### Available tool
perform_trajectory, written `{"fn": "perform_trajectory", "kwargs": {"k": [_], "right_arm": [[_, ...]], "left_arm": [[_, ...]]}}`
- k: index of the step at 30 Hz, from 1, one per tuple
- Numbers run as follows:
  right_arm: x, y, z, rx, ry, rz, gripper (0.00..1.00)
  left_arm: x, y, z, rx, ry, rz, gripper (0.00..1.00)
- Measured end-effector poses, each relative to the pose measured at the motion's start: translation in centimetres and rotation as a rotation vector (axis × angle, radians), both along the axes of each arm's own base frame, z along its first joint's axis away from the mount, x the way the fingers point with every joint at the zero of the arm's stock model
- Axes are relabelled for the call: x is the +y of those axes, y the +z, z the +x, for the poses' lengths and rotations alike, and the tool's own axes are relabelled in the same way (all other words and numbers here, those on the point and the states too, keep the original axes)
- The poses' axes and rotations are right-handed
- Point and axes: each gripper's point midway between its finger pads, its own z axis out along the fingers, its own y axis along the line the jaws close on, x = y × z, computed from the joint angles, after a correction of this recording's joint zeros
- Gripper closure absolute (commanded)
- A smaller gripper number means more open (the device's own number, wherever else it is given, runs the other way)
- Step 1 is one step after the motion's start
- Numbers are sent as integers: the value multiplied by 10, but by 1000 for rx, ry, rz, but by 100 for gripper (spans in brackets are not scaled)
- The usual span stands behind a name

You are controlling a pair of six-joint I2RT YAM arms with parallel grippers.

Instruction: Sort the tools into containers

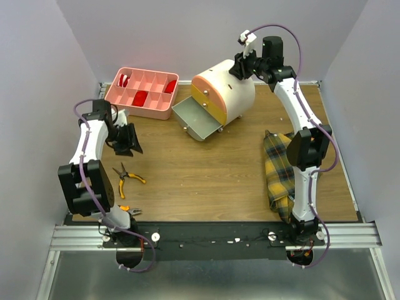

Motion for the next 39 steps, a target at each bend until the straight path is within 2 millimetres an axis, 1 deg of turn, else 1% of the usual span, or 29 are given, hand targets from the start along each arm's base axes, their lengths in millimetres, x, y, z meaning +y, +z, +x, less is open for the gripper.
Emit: {"fn": "perform_trajectory", "kwargs": {"k": [2, 5, 6, 7, 10, 12, 14, 16, 20, 24, 28, 33, 36, 37, 38, 39], "right_arm": [[0, 0, 0, 0, 0, 0, 56], [0, 0, -1, 2, -1, -1, 56], [-1, 0, -1, 2, 0, -2, 56], [-1, 0, -2, 2, 0, -3, 56], [-2, -1, -5, 3, 2, -11, 56], [-3, -1, -7, 3, 2, -15, 56], [-3, 0, -7, 2, 2, -17, 56], [-3, -1, -7, 3, 2, -18, 56], [-3, -1, -7, 3, 2, -18, 56], [-3, -1, -7, 2, 2, -18, 56], [-3, -1, -7, 2, 2, -19, 56], [-4, 0, -7, -3, 0, -26, 56], [-5, 0, -7, -4, -4, -29, 56], [-5, 0, -7, -5, -4, -30, 56], [-5, 0, -7, -5, -4, -30, 56], [-5, 0, -7, -8, -3, -33, 56]], "left_arm": [[4, -7, -22, 63, 25, 3, 47], [-1, -21, -44, 163, 58, -21, 47], [-5, -30, -59, 220, 77, -33, 47], [-7, -35, -68, 251, 89, -39, 47], [-15, -51, -105, 353, 132, -56, 47], [-19, -58, -127, 404, 161, -58, 47], [-21, -61, -134, 419, 183, -58, 47], [-21, -61, -132, 411, 207, -59, 47], [-19, -61, -112, 346, 253, -63, 46], [-16, -60, -97, 321, 290, -59, 46], [-12, -70, -87, 359, 327, -52, 45], [-7, -87, -88, 438, 365, -18, 45], [-4, -98, -91, 496, 381, 2, 52], [-2, -101, -90, 514, 387, 12, 62], [-1, -103, -89, 523, 390, 20, 69], [2, -105, -85, 529, 397, 29, 78]]}}
